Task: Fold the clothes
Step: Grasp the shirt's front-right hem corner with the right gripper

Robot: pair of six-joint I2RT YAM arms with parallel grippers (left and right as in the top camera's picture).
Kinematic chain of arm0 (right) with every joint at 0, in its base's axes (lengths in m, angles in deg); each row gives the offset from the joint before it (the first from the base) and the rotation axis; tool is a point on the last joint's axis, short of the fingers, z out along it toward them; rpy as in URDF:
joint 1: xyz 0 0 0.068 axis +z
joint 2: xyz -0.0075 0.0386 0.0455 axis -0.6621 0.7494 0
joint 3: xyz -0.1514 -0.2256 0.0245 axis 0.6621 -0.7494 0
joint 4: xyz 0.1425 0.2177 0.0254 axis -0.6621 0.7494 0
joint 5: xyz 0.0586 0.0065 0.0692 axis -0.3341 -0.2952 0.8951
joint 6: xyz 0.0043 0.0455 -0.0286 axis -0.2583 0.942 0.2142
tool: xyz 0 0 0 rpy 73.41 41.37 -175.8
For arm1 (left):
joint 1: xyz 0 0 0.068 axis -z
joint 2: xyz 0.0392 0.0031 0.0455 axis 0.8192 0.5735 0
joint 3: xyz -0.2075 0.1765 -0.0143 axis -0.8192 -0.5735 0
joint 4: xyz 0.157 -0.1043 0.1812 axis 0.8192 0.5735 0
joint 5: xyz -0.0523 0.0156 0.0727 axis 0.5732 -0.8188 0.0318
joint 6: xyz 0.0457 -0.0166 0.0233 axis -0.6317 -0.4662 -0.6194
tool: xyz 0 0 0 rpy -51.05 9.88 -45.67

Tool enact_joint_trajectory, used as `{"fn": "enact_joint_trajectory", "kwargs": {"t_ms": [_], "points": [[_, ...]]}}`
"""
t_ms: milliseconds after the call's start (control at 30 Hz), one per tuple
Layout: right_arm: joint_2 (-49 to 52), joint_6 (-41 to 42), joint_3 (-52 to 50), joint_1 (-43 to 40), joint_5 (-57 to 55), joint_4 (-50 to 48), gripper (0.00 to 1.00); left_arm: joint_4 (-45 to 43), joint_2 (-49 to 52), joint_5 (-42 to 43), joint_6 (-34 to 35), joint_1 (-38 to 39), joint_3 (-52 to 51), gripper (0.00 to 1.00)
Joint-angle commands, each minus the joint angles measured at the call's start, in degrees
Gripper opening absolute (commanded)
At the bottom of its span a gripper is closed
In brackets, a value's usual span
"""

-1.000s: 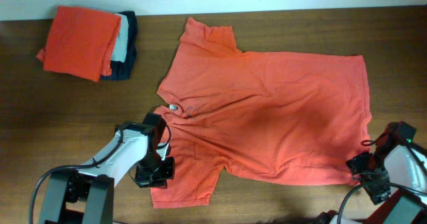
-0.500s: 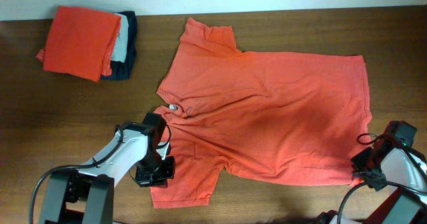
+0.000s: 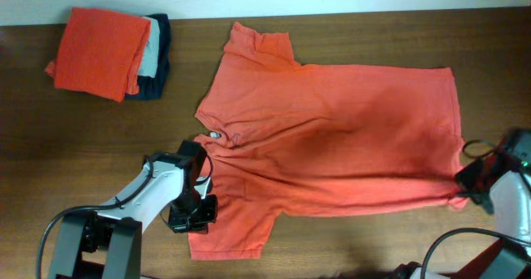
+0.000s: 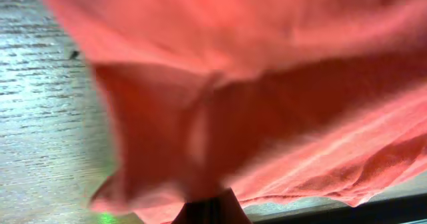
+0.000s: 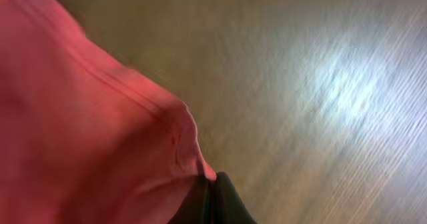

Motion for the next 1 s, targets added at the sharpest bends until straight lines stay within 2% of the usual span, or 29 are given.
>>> {"fn": "enact_joint_trajectory", "kwargs": {"t_ms": [0,167,200,267,333,400,467,567,633,800,867,900,967], "points": [[0.4,-3.5,4.5,-0.2,0.5,0.9,0.04,-0.1,0.0,0.8,-0.9,-0.1,-0.3,0.01],[6.6,-3.7,4.4,-0.2,1.7,-1.0,0.06,-0.7,0.0,0.8,-0.9,-0.1,-0.3,0.01],[8.4,-4.3,4.4,-0.2,2.6,-2.1,0.11,-0.7,0.0,0.8,-0.9,-0.1,-0.3,0.01],[13.4,-8.0,4.5,-0.2,7.0,-6.2,0.40,-0.7,0.0,0.8,-0.9,-0.1,-0.3,0.01],[15.3,-9.6,5.0,-0.2,7.8,-7.3,0.44,-0.7,0.0,0.8,-0.9,-0.1,-0.3,0.01],[15.9,-9.7,6.6,-0.2,7.8,-7.3,0.58,-0.7,0.0,0.8,-0.9,-0.1,-0.3,0.01],[15.8,-11.1,8.8,-0.2,7.8,-6.3,0.64,-0.7,0.0,0.8,-0.9,-0.1,-0.3,0.01],[15.8,-11.6,14.7,-0.3,7.3,0.7,0.76,-1.0,0.0,0.8,-0.9,-0.1,-0.3,0.01],[15.8,-11.5,17.4,-0.3,7.4,4.4,0.80,-1.0,0.0,0.8,-0.9,-0.1,-0.3,0.01],[15.8,-10.4,20.8,-0.3,14.2,19.3,0.81,-1.4,0.0,0.8,-0.9,-0.1,-0.3,0.01],[15.8,-10.4,18.9,-0.2,14.6,21.1,0.73,-1.9,0.0,0.8,-0.9,-0.1,-0.3,0.01],[15.8,-10.0,17.1,-0.2,14.7,21.2,0.59,-2.2,0.0,0.8,-0.9,-0.1,-0.3,0.01],[15.8,-8.9,14.3,-0.2,14.6,20.3,0.56,-2.2,0.0,0.8,-0.9,-0.1,-0.3,0.02]]}}
